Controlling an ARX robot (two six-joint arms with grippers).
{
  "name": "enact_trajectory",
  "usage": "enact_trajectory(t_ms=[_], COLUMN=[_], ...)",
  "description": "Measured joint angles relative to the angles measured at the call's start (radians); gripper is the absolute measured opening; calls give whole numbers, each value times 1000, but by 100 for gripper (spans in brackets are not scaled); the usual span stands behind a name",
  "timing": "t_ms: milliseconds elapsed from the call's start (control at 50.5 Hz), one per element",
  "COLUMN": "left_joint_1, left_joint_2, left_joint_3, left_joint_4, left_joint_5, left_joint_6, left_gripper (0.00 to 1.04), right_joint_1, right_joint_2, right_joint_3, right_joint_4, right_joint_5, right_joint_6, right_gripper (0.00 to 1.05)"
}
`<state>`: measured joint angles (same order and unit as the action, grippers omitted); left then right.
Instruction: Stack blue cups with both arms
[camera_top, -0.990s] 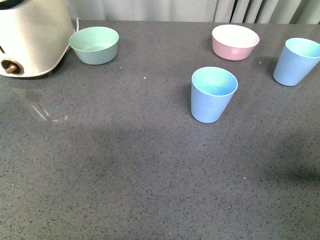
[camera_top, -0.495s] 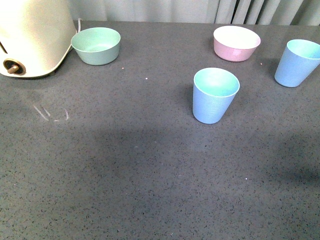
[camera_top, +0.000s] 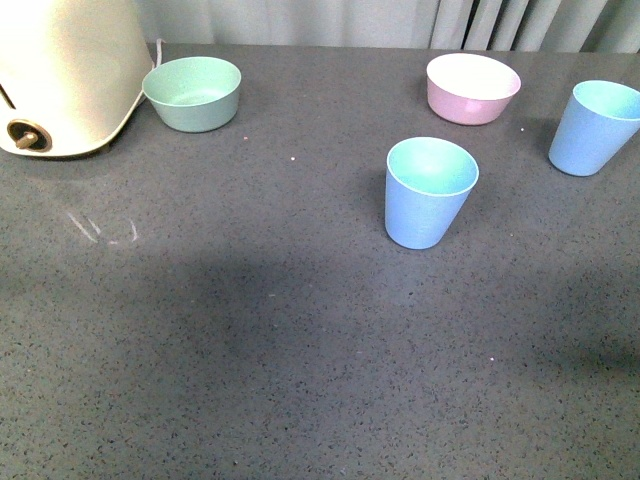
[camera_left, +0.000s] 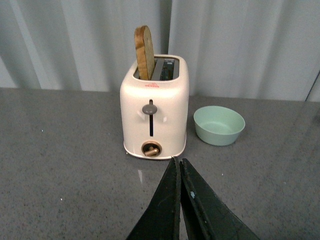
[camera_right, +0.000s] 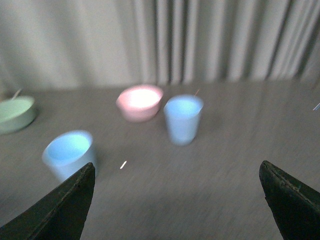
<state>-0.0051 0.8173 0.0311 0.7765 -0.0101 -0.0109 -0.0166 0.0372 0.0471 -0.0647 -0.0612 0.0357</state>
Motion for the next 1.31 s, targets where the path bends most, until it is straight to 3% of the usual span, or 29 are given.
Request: enact_trajectory(t_ms=[99,297,376,455,832,1307], left_joint_1=[0,3,3,3,3,3], left_joint_2=[-56,-188,-257,-308,-456,-596], left_joint_3=[-13,-15,-15,-16,-16,-16], left_joint_4=[-50,-166,-226,-274,-415,-554], left_joint_5=[12,10,10,10,10,10], left_joint_6=[0,0,0,0,0,0], left_gripper=[2,2,2,2,2,2], right_joint_1=[-40,-82,-79,-71,-50,24], right_joint_2=[196,688,965,1175,1739,2048], right_joint_3=[57,170,273,375,803,1176], right_joint_4=[-47,323,505,586,483,350], right_joint_5=[-81,-71,-40,-10,35,62], right_joint_6=[82,56,-41,-135,-497,-599], right_gripper=[96,96,96,96,96,96])
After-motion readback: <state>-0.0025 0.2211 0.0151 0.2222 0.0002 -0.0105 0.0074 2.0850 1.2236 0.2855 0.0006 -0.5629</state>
